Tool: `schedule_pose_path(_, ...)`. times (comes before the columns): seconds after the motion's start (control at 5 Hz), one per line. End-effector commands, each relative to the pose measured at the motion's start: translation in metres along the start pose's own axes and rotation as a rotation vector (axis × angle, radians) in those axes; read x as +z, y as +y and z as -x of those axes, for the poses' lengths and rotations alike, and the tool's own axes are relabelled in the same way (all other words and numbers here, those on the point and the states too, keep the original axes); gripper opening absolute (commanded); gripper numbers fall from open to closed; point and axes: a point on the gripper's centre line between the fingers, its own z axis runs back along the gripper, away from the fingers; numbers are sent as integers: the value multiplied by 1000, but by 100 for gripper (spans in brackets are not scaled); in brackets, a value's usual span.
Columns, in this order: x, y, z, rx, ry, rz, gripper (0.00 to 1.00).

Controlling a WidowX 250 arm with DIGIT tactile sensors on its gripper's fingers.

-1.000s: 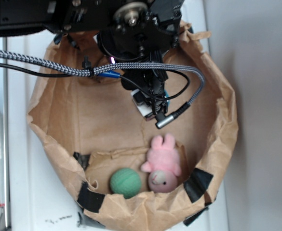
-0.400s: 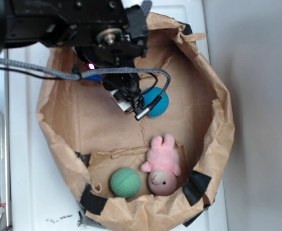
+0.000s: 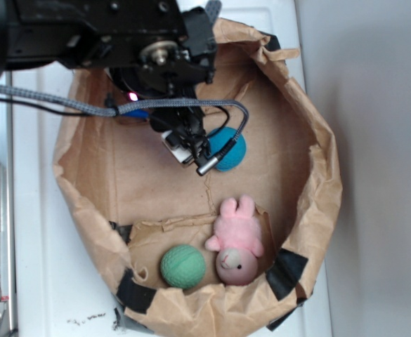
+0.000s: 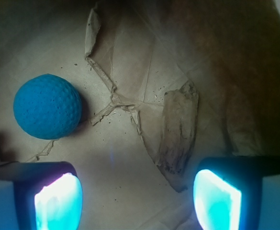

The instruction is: Grab the wood chip.

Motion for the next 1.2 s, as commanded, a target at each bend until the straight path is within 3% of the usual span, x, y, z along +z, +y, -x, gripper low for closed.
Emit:
schedule_pose_path(0.0,8,10,-5,23,-29,7,100)
schedule_pose_path(0.4,-20,13,-4,4,-34,11,100)
schedule_pose_path(1.0,-44,21,-42,-6,-47,-4,100)
